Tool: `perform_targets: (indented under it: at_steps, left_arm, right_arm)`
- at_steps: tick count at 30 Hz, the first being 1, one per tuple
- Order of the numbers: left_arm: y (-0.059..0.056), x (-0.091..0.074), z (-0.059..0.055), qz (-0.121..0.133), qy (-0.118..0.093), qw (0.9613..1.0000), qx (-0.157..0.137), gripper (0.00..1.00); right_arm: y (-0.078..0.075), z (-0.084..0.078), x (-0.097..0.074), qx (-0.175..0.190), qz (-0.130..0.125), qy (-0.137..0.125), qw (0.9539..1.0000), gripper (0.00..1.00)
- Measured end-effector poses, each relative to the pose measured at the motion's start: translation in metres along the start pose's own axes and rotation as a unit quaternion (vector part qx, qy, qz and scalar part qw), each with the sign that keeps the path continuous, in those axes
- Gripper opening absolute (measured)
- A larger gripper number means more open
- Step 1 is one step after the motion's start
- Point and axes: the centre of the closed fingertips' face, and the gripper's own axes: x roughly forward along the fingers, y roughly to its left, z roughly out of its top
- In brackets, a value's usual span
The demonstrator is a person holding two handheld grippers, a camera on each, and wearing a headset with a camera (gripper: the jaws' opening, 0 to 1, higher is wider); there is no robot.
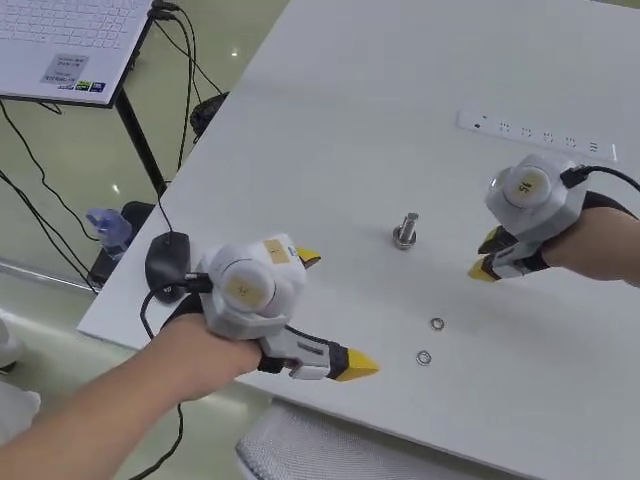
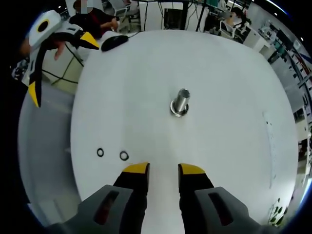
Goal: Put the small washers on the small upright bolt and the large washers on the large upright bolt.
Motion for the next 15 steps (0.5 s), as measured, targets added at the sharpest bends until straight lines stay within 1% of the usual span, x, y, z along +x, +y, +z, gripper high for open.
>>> perform_targets:
  at_steps: [1,4,7,11,15]
  left_arm:
    - [0.0,0.0,0.002,0.0,-0.003,1.0,0.0,0.93]
    - [0.002,0.0,0.004,0.002,-0.004,1.0,0.003,0.93]
    - [0.004,0.0,0.005,0.006,-0.006,1.0,0.004,0.95]
    - [0.006,-0.001,0.006,0.009,-0.004,0.9999,0.009,0.95]
    - [0.005,-0.001,0.005,0.009,-0.001,0.9999,0.013,0.95]
  right_arm:
    - [0.003,0.001,0.001,-0.002,0.003,-0.001,1.0,0.25]
    - [0.017,0.004,0.004,-0.011,0.019,-0.007,0.9997,0.27]
    - [0.026,0.005,0.007,-0.019,0.028,-0.009,0.9994,0.29]
    - [0.036,0.003,0.01,-0.022,0.034,-0.01,0.9991,0.29]
    - [0.046,0.001,0.015,-0.026,0.037,-0.011,0.9989,0.29]
